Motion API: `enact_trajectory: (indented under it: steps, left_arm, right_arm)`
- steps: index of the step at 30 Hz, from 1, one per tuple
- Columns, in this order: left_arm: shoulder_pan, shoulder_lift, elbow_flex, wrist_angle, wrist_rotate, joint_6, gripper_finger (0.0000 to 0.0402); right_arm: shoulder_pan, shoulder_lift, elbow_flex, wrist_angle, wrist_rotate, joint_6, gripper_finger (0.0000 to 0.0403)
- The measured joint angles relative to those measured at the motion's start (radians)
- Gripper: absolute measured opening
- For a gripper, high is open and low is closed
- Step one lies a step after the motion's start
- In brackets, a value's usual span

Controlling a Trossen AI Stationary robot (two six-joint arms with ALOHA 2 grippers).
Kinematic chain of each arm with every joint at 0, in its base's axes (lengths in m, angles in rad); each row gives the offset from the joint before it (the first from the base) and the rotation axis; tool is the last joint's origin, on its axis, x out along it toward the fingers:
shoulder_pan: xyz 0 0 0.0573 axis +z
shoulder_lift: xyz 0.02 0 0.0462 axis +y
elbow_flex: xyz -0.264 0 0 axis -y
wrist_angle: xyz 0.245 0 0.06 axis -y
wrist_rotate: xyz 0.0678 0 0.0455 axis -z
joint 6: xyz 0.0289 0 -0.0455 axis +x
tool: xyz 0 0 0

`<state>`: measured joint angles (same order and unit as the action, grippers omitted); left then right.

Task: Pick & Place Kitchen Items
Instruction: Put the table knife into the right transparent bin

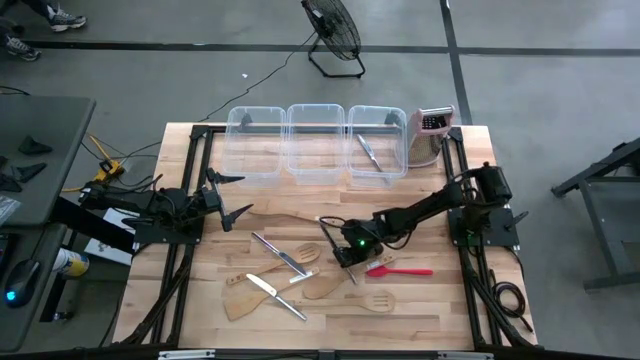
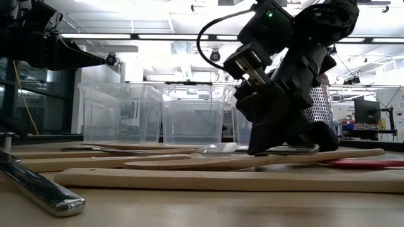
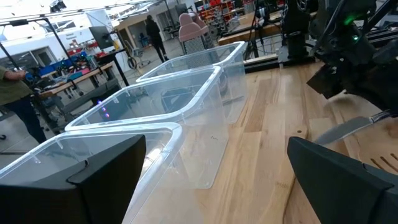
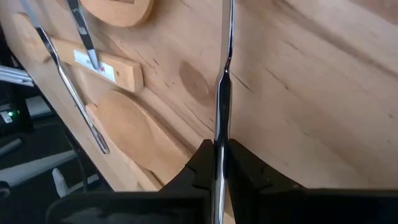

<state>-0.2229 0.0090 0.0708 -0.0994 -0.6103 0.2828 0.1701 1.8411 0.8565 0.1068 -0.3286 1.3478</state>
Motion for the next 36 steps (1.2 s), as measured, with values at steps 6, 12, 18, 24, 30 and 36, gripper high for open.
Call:
enact_trajectory:
  steps: [6,12,18,24,30,36]
  left_arm:
    - [0.000,0.000,0.000,0.000,0.000,0.000,0.0388]
    - [0.000,0.000,0.000,0.000,0.000,0.000,0.0388]
    - [0.000,0.000,0.000,0.000,0.000,0.000,0.0388]
    - [0.000,0.000,0.000,0.000,0.000,0.000,0.0388]
    - [0.000,0.000,0.000,0.000,0.000,0.000,0.0388]
    - [0.000,0.000,0.000,0.000,0.000,0.000,0.0388]
  right_arm:
    - [0.010,-0.096,0.001,0.014,0.001,-0.041,0.0015]
    - [0.010,-0.266,0.003,0.001,0.058,-0.109,0.0015]
    - [-0.012,-0.455,0.004,-0.071,0.130,-0.210,0.0015]
    - [-0.085,-0.624,0.048,-0.269,0.172,-0.366,0.0015]
    - [-0.230,-0.703,0.198,-0.571,0.234,-0.574,0.0015]
    - [-0.444,-0.686,0.309,-0.761,0.287,-0.762,0.0015]
